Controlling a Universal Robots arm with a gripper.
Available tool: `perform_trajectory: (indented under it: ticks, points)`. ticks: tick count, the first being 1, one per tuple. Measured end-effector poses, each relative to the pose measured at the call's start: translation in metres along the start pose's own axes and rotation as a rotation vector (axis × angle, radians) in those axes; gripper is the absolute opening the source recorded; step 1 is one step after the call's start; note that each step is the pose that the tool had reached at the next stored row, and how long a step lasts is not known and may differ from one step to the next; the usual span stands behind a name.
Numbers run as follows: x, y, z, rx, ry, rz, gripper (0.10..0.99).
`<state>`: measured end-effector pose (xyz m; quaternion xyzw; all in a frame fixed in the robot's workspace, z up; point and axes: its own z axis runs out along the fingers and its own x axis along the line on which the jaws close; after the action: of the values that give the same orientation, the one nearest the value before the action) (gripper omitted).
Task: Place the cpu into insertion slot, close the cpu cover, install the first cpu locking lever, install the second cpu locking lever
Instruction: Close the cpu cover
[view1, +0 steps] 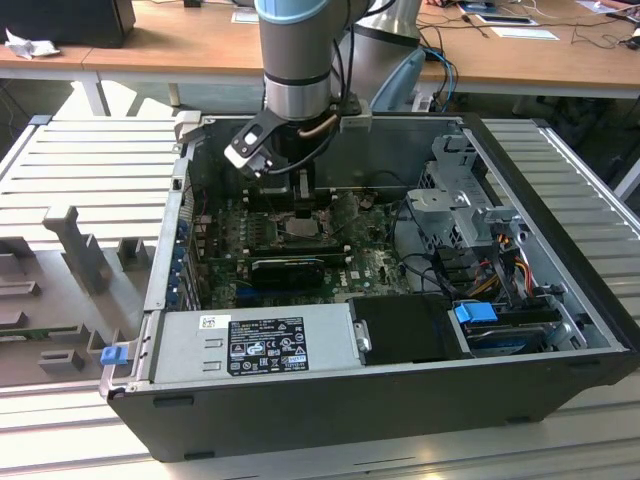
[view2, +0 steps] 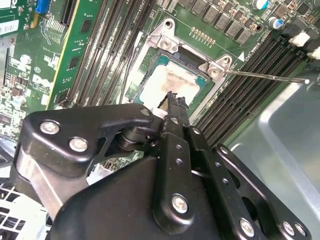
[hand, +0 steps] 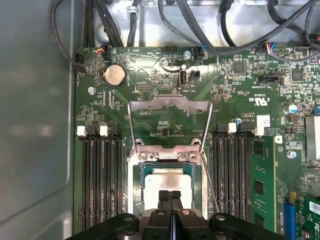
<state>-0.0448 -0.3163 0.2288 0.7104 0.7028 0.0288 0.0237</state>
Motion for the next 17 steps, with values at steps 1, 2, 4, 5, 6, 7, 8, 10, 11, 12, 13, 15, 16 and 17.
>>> perform_trajectory:
  ticks: [1,2,4,5,6,7,8,10,11,12,13,15,16,17]
  points:
    - [0.0,0.0,-0.0002,0.0,0.0002,0.0,0.106]
    - [-0.0001,0.0001,-0.0004,0.0,0.0,0.0,0.106]
    - [-0.0009,0.0074,0.0001,0.0,0.0,0.0,0.106]
    - [-0.001,0.0092,0.0003,0.001,0.0,0.001,0.106]
    - [-0.0013,0.0125,0.0005,0.002,-0.0001,0.0,0.106]
    - [-0.0014,0.0142,0.0005,0.007,0.0018,0.001,0.106]
    - [-0.0017,0.0145,0.0006,0.011,0.011,0.002,0.106]
    - [-0.0016,0.0147,0.0005,0.014,0.0176,0.002,0.106]
    - [-0.0017,0.015,-0.0026,0.015,0.0176,0.002,0.106]
    - [-0.0016,0.0152,-0.0057,0.015,0.0176,0.002,0.106]
    - [-0.0016,0.0153,-0.0077,0.015,0.0175,0.002,0.106]
    - [-0.0016,0.0154,-0.0083,0.014,0.0178,0.002,0.106]
    - [-0.0016,0.0158,-0.0083,0.015,0.0179,0.002,0.106]
    - [-0.0016,0.0166,-0.0083,0.015,0.0177,0.002,0.106]
